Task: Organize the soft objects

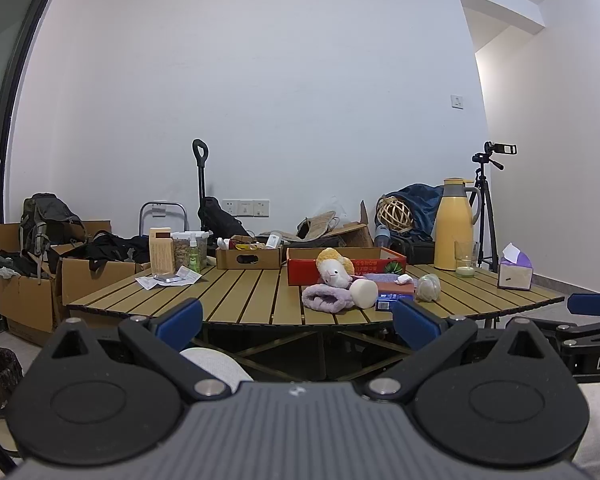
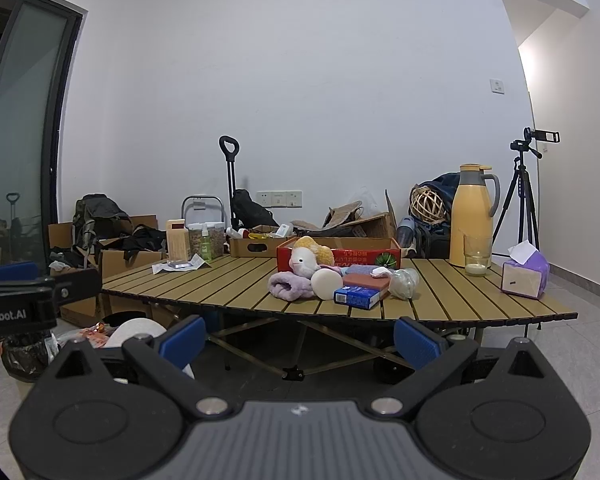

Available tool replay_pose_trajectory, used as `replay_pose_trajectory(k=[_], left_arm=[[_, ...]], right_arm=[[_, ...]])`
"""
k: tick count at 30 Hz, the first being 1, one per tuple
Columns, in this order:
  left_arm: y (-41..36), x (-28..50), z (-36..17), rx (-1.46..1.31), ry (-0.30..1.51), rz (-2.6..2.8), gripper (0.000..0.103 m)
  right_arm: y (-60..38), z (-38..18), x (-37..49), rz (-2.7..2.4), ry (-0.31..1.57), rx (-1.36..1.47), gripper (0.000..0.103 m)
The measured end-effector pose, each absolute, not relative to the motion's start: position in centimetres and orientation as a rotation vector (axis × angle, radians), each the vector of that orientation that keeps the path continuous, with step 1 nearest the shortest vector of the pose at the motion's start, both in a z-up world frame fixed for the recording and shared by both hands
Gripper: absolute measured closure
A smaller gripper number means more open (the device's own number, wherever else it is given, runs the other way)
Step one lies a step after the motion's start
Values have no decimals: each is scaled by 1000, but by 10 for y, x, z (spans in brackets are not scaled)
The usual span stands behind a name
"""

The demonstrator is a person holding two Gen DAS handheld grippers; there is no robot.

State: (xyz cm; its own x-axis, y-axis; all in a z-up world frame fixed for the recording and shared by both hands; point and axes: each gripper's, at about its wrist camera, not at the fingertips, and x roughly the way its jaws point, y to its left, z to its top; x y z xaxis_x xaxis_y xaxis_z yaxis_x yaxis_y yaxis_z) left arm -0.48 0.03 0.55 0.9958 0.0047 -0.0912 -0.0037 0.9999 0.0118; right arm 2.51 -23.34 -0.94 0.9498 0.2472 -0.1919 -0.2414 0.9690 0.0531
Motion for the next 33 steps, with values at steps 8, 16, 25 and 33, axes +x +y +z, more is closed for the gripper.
replay_pose_trajectory(k=[8, 16, 25, 33], left_arm=[[0, -5, 5, 13, 91, 4, 0], [-1, 1, 7, 13, 81, 7, 0], [0, 42, 11, 14, 80, 11, 0], [-3, 89, 7, 27, 104, 6, 0]], right_arm=[[-233, -10, 25, 248, 198, 29, 2], [-234, -8, 32, 247, 183, 24, 2], [-236, -2, 72, 238, 167, 27, 2], [-239, -4, 116, 241, 169, 29, 2]])
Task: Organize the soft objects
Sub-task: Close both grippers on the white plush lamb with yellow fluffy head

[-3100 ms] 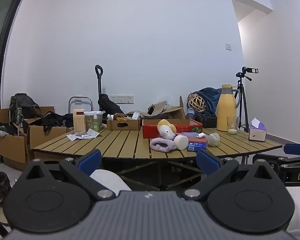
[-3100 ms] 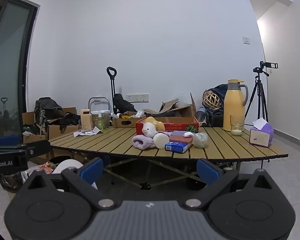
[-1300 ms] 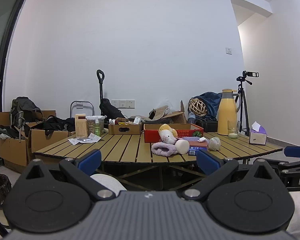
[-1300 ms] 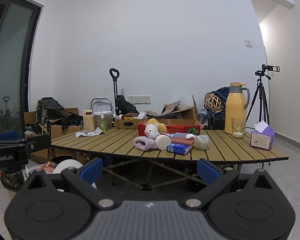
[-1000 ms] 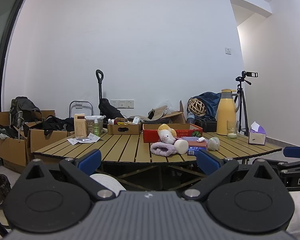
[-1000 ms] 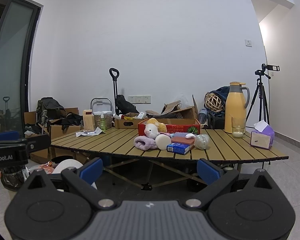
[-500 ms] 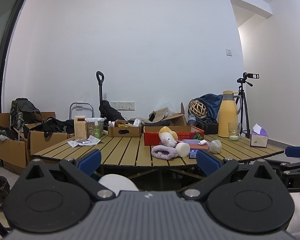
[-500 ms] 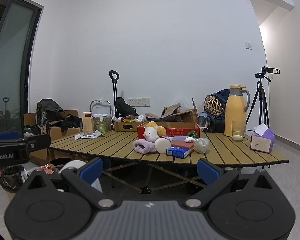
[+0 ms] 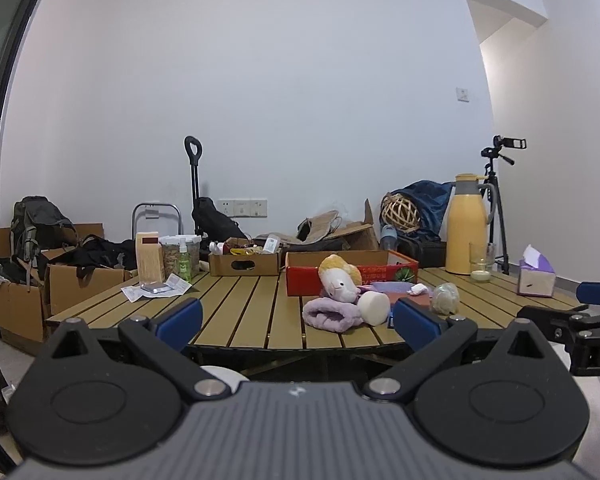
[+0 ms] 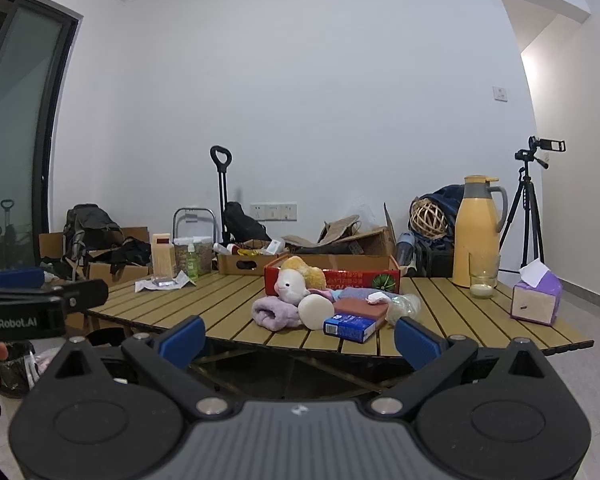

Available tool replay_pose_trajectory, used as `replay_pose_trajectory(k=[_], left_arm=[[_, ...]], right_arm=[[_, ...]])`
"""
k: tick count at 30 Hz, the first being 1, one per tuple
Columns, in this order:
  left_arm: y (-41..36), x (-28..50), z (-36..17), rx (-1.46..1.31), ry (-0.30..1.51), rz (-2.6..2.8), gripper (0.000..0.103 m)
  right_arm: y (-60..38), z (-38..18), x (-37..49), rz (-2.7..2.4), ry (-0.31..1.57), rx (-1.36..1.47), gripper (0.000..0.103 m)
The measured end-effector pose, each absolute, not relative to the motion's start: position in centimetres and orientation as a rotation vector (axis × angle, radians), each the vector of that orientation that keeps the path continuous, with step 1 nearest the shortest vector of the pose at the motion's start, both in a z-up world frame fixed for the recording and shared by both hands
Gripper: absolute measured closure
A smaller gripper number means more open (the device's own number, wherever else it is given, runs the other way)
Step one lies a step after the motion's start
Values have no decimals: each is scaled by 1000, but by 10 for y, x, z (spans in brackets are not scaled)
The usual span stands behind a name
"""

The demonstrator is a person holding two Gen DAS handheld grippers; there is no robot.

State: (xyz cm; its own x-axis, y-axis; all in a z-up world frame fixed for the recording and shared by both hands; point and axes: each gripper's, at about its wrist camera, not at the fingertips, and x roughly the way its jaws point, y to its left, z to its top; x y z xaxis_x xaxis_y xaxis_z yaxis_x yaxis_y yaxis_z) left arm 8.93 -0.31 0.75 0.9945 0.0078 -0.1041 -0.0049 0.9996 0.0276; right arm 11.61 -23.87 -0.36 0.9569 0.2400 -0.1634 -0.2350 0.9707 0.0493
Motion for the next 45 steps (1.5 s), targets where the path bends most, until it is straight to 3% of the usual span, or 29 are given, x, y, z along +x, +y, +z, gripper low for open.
replay_pose_trajectory(k=[13, 16, 18, 20, 22, 29, 31, 33, 38, 41, 43, 44, 45], left_arm=[[-6, 239, -12, -5, 254, -52, 0], [-11, 289, -19, 7, 298, -81, 8], [-12, 322, -21, 8, 330, -103, 19], [-10, 353, -21, -7, 358, -105, 27], [-7, 381, -19, -38, 386, -119, 27], [-27, 480, -28, -25, 484, -196, 18], [-27, 501, -32, -60, 512, -201, 23], [-15, 514, -35, -116, 518, -238, 36], [24, 528, -44, -245, 542, -159, 48], [36, 542, -48, -346, 584, -244, 45], [36, 552, -48, -324, 579, -228, 49], [38, 557, -47, -320, 577, -216, 57], [42, 562, -47, -330, 576, -214, 60]], right_arm=[[-252, -22, 265, 209, 266, 88, 6], [-253, -33, 312, 222, 332, 111, 19], [-251, -39, 339, 247, 366, 127, 26], [-247, -43, 365, 262, 387, 132, 28], [-244, -44, 391, 278, 398, 122, 31], [-244, -33, 521, 374, 488, 246, 32], [-239, -36, 559, 433, 531, 295, 32], [-230, -41, 590, 488, 569, 321, 31], [-199, -57, 637, 574, 611, 295, 31], [-191, -65, 650, 590, 623, 316, 32], [-189, -67, 654, 557, 622, 320, 46], [-190, -68, 657, 553, 625, 332, 48], [-191, -66, 659, 531, 626, 336, 58]])
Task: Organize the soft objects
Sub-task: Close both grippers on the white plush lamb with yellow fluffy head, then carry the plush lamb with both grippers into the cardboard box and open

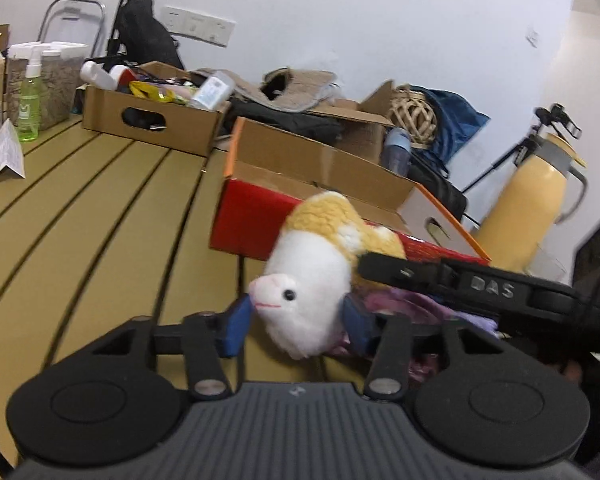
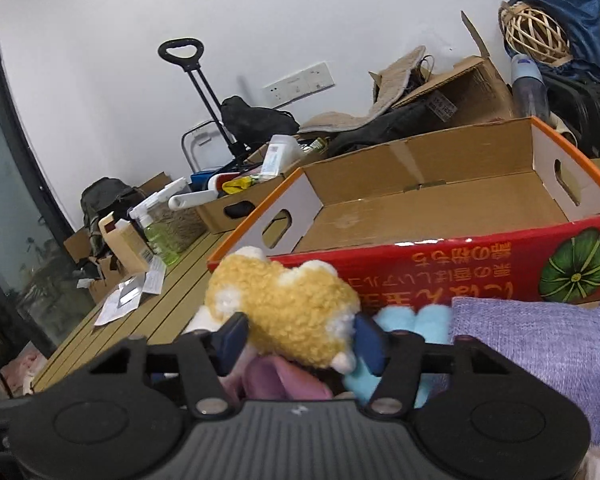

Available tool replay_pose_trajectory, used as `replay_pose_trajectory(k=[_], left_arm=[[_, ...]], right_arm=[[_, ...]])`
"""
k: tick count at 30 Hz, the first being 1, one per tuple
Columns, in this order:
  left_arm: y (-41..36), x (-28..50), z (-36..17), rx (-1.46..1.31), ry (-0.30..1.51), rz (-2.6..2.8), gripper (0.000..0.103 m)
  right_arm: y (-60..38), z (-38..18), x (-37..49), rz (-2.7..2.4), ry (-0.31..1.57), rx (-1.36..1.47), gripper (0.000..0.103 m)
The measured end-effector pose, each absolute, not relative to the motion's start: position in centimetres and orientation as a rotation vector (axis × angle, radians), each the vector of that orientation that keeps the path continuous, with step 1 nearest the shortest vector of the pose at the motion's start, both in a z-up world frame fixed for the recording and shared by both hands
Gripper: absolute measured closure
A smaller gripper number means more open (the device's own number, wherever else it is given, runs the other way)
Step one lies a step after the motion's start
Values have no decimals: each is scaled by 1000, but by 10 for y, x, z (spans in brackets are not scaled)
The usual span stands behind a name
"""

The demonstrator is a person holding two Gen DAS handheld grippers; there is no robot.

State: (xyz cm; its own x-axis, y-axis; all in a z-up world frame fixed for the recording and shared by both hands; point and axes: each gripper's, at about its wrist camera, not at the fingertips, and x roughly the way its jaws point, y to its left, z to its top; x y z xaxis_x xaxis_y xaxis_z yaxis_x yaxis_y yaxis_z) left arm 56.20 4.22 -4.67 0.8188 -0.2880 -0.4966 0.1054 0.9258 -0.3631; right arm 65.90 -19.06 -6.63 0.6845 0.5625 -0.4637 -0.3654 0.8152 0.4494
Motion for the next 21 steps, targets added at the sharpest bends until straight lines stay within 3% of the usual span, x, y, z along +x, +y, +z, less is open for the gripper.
replay_pose_trajectory(k=[6, 12, 18, 19, 21], left_arm=[[48, 580, -9, -349, 523, -294, 60], [51, 674, 40, -368, 550, -280, 60], [52, 786, 10, -279, 700, -188, 64], [48, 801, 1, -232, 734, -155, 66], [44, 810, -9, -170, 754, -144, 66]], right_arm=[[-198, -19, 665, 487, 575, 326, 61], [-194, 25, 778, 473, 678, 313, 61], [-149, -19, 911, 404, 832, 259, 64], [-140, -34, 929, 397, 867, 241, 73], [-129, -53, 942, 390, 903, 220, 74]])
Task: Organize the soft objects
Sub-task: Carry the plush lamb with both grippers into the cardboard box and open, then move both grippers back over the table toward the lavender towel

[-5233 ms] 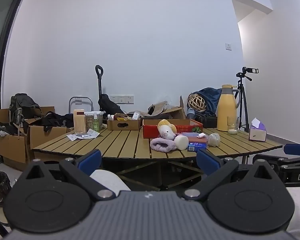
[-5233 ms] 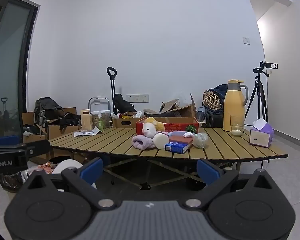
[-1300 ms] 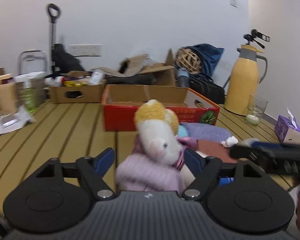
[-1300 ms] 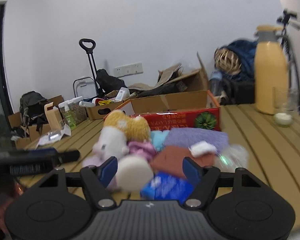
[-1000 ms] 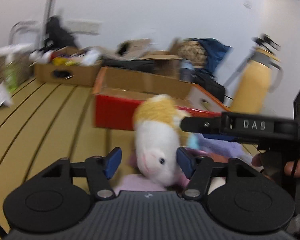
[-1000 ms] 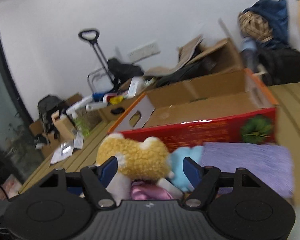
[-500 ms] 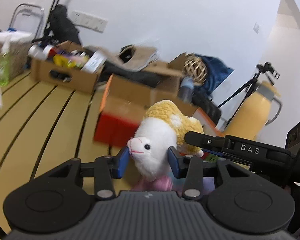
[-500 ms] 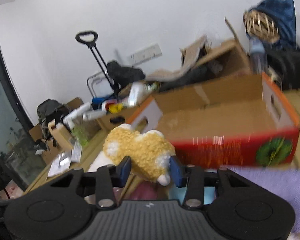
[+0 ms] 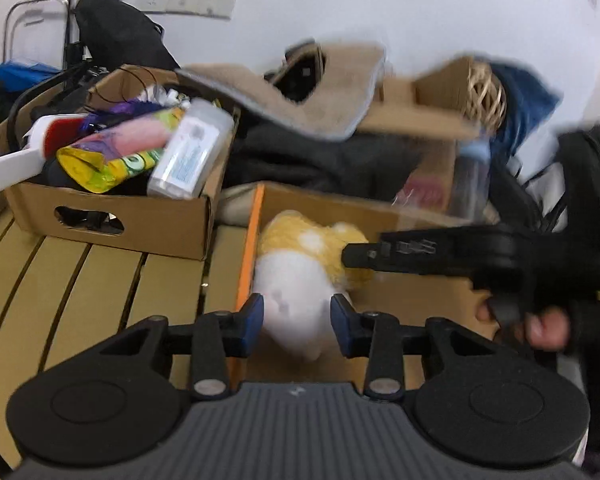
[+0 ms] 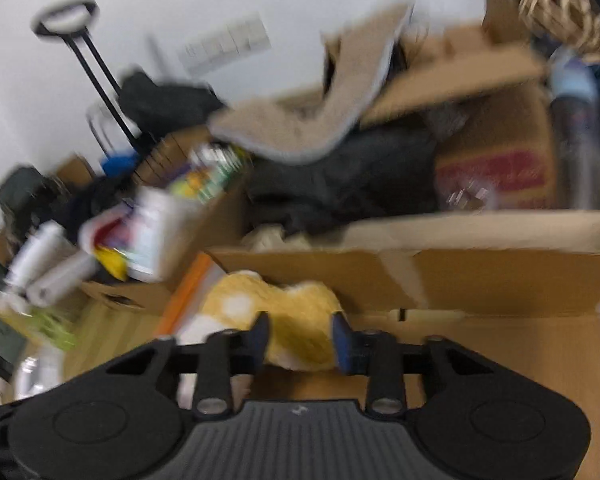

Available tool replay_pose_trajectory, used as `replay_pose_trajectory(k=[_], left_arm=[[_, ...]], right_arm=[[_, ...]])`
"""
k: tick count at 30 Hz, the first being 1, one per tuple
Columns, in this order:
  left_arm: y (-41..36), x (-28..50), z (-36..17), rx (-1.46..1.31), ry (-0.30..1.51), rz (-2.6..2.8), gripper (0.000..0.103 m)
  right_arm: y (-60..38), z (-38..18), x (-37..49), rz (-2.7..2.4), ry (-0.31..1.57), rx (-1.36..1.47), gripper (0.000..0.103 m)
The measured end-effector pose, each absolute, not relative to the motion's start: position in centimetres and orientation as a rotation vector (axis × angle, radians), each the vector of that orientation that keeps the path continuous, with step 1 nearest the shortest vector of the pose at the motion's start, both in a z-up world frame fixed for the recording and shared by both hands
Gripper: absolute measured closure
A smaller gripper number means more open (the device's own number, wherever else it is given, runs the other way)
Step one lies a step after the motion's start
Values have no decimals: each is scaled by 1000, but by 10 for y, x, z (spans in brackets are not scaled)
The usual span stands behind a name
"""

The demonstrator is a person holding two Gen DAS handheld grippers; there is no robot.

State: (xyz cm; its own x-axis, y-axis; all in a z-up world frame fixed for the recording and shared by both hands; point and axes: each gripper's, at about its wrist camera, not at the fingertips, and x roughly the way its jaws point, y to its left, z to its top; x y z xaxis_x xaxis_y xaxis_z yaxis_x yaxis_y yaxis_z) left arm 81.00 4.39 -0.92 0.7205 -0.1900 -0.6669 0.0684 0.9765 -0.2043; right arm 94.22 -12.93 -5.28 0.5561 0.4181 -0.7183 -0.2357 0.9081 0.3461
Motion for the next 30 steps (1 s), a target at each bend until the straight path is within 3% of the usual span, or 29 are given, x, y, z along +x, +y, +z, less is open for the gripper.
replay_pose_trajectory(k=[6, 10, 14, 17, 19, 24, 30], left_arm=[[52, 789, 6, -155, 714, -156, 64], [56, 749, 50, -120, 657, -142, 62], [65, 684, 104, -74, 574, -123, 49], [67, 634, 130, -48, 541, -93, 34], [65, 598, 142, -19, 522, -86, 32], [53, 499, 147, 16, 418, -67, 21], [28, 353, 91, 76, 293, -148, 17]], right_arm=[[-129, -50, 933, 414, 897, 213, 73], [-155, 12, 892, 400, 815, 191, 73], [-195, 90, 814, 379, 705, 120, 69], [-225, 130, 745, 340, 639, 43, 52], [-242, 143, 700, 324, 605, -8, 39], [-272, 141, 579, 295, 506, -32, 35], [-280, 84, 414, 341, 381, -52, 28]])
